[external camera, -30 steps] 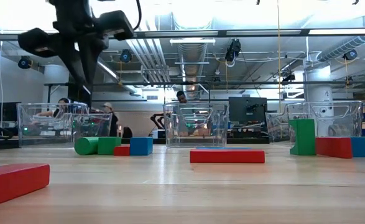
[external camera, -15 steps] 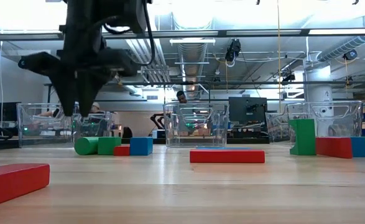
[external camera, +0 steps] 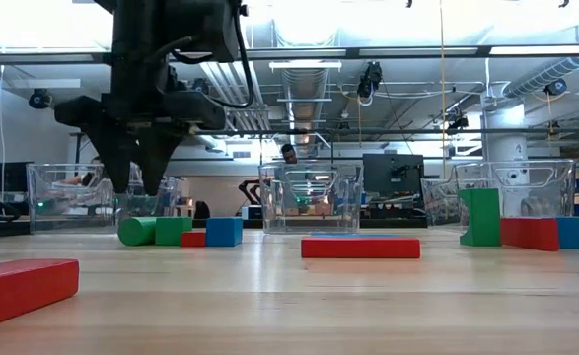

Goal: Sort blocks
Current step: Put the green wooden block into the left transparent bin

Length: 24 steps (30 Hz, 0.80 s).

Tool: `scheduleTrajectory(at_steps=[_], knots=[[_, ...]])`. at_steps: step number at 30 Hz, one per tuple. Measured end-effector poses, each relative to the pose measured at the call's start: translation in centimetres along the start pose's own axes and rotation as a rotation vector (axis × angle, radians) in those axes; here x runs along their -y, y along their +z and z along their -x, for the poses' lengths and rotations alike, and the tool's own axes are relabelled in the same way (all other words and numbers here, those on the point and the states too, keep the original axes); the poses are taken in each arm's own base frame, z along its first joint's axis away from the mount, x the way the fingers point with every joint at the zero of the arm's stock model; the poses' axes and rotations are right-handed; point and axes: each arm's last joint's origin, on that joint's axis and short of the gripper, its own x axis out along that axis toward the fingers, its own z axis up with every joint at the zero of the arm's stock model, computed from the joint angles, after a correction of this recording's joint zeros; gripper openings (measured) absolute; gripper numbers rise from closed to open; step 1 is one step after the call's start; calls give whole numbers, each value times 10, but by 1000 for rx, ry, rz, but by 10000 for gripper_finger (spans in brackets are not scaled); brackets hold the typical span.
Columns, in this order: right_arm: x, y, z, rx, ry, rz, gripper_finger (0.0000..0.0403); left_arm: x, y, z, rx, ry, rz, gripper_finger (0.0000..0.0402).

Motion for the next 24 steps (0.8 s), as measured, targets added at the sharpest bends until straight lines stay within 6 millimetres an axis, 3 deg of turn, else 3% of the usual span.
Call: scheduleTrajectory(at_steps=[24], knots=[[0,0,-1,-2,-1,2,13,-2,-3,-19,10,-39,-21,168]])
